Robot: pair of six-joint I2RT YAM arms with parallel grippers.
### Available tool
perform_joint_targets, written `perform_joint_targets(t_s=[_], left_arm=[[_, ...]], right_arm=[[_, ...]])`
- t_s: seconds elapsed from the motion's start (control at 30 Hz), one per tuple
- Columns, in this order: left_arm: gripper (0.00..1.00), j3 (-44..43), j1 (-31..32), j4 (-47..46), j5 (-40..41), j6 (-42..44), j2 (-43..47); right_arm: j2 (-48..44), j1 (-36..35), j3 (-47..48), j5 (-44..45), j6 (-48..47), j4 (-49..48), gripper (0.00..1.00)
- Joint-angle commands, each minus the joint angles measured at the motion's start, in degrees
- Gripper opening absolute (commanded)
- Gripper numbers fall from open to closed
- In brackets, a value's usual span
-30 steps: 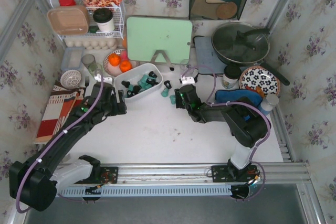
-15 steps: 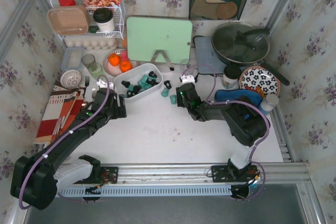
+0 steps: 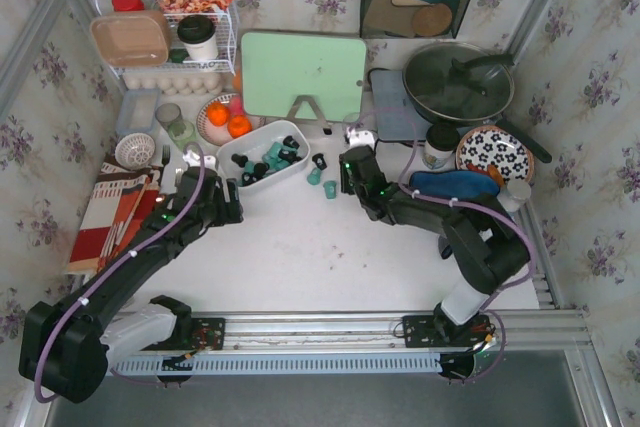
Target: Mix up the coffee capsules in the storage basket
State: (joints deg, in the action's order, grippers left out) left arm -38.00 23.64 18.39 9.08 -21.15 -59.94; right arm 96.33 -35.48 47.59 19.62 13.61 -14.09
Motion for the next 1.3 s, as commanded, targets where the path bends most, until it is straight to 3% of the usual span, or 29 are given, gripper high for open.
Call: perform_joint_targets(t_s=[0.0, 0.2, 0.53, 0.93, 1.27], left_arm=[[0.79, -0.41, 0.00, -0.08, -1.57, -0.65, 0.26], [0.79, -0.41, 0.00, -0.25, -2.05, -0.82, -0.41], [0.79, -0.41, 0.00, -0.29, -1.81, -0.88, -1.08], [0.79, -0.72, 0.00, -0.44, -2.03, -0.92, -2.54], [0.79, -0.78, 0.00, -0.46, -2.14, -0.94, -2.85]], right_arm=[[-4.84, -0.02, 3.49, -0.51, 0.46, 3.08, 0.13], [-6.69, -0.11, 12.91, -10.67, 0.22, 2.27, 0.09], [8.66, -2.26, 30.67, -18.67, 2.46, -0.77, 0.09], [27.07, -4.22, 42.37, -15.38, 1.97, 3.73, 0.14], [33.26, -5.56, 46.42, -15.35, 2.07, 5.59, 0.17]])
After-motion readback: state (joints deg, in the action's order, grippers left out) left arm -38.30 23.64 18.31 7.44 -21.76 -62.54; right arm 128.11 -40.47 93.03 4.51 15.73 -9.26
